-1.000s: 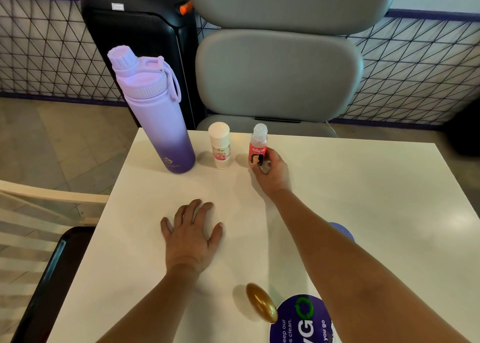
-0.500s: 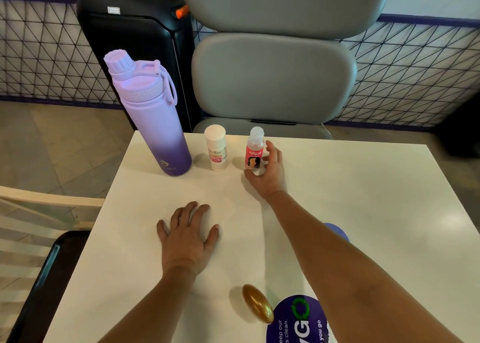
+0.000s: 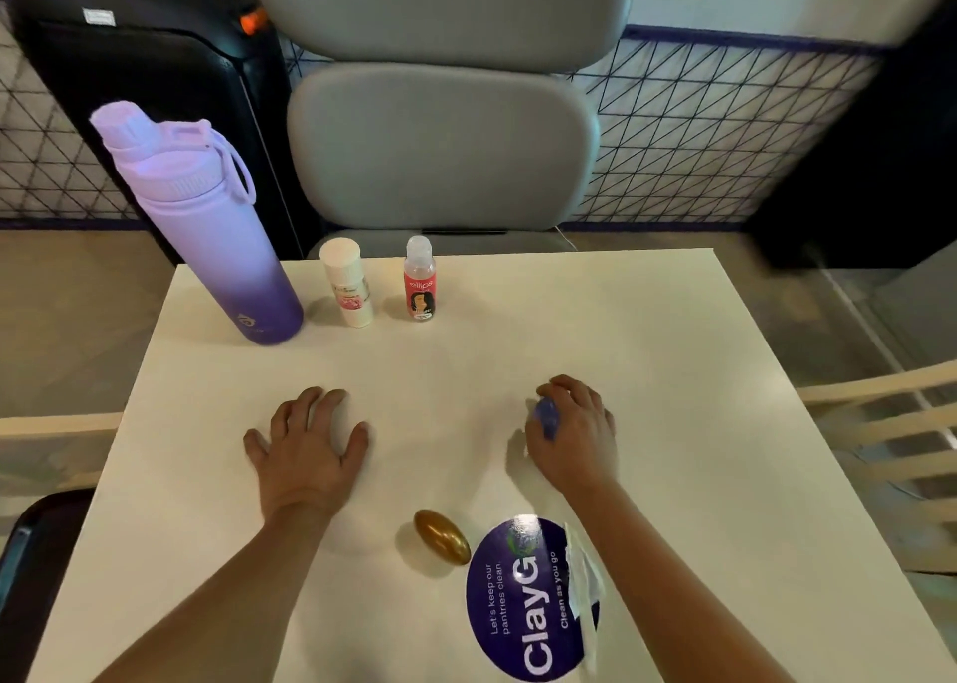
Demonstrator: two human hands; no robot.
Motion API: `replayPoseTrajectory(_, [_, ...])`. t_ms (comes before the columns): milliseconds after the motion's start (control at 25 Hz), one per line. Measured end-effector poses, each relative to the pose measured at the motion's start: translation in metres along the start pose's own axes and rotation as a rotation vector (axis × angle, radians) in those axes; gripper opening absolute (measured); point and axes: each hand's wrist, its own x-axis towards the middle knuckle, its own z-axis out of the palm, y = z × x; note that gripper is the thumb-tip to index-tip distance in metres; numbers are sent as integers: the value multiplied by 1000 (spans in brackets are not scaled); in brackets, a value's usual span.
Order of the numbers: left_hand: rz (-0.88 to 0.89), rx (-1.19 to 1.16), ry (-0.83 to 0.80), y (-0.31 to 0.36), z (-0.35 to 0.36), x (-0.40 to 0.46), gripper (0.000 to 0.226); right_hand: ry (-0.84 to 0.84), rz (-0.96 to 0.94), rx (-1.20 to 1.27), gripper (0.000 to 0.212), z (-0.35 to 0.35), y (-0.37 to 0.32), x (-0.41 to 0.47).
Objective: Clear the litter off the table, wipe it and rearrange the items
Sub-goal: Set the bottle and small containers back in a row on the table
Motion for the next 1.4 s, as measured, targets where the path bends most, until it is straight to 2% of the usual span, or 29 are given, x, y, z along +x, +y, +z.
replayPoseTrajectory(80, [-2,9,-18,2,-2,0,62,-25,-98,14,43,5,14,-11])
replayPoseTrajectory(200, [-8,10,-37,3,-3,0,50,-81,-96,156,43,7,21,-3])
replayPoseTrajectory(400, [2,9,-19,2,0,0,50,-176,-183,173,42,14,2,57])
replayPoseTrajectory(560, [1,27,2,-1,2,2,62,-85,-230,109,38,25,-18,106])
replayPoseTrajectory(680, [-16,21,2,-1,4,3,50,-101,-192,104,40,34,-32,129])
replayPoseTrajectory(800, [-26,0,19,0,5,3,48,-48,-138,198,39,43,-42,142])
replayPoseTrajectory(1080, [-20,11,18,-3,7,4,47,-98,-232,214,34,50,-42,149])
replayPoseTrajectory(1240, [-21,-9,38,-2,7,3,46,-7,-192,196,34,53,-39,145])
replayPoseTrajectory(1400, [-26,-8,30,-2,6,4,48,-21,-140,235,37,57,-34,142])
